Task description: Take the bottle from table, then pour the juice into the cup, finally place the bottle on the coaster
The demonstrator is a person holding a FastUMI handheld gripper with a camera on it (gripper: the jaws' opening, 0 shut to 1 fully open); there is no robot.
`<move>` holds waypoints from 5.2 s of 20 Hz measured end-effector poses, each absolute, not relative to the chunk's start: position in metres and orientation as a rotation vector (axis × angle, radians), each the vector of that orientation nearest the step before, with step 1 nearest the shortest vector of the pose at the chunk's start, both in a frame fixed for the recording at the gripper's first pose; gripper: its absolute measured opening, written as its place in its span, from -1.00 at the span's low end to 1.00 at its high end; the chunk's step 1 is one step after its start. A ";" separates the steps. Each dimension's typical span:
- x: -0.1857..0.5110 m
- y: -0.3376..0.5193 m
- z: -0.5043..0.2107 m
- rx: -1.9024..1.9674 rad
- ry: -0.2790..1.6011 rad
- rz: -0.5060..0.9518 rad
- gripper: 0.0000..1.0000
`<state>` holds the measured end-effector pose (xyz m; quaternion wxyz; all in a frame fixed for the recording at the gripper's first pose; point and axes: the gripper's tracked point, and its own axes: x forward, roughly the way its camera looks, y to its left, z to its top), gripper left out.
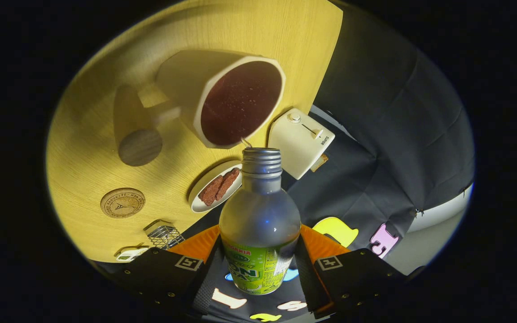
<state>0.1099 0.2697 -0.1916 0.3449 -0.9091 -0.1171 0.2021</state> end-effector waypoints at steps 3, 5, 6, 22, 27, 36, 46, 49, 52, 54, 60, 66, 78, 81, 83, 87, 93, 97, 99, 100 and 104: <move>0.108 0.271 -0.194 -2.367 -0.308 0.534 0.55; 0.107 0.272 -0.194 -2.366 -0.317 0.536 0.55; 0.107 0.272 -0.193 -2.364 -0.319 0.538 0.55; 0.101 0.271 -0.197 -2.325 -0.317 0.556 0.55; 0.097 0.273 -0.199 -2.274 -0.319 0.575 0.55; 0.100 0.273 -0.206 -2.053 -0.206 0.620 0.55; 0.100 0.259 -0.201 -1.771 -0.135 0.612 0.55; 0.107 0.244 -0.201 -1.660 -0.073 0.593 0.56; 0.111 0.231 -0.197 -1.526 -0.023 0.576 0.56; 0.113 0.223 -0.198 -1.439 0.010 0.568 0.55; 0.118 0.202 -0.199 -1.181 0.091 0.540 0.55; 0.128 0.180 -0.199 -0.911 0.177 0.507 0.56; 0.138 0.161 -0.184 -0.276 0.261 0.510 0.55; 0.150 0.146 -0.183 -0.116 0.271 0.490 0.55; 0.156 0.132 -0.182 -0.089 0.284 0.457 0.55; 0.164 0.119 -0.174 -0.018 0.282 0.444 0.55; 0.172 0.122 -0.190 -0.005 0.285 0.460 0.55; 0.174 0.124 -0.211 -0.046 0.271 0.467 0.55; 0.175 0.128 -0.224 -0.061 0.270 0.475 0.55; 0.176 0.129 -0.229 -0.069 0.276 0.477 0.55; 0.179 0.130 -0.247 -0.080 0.290 0.457 0.55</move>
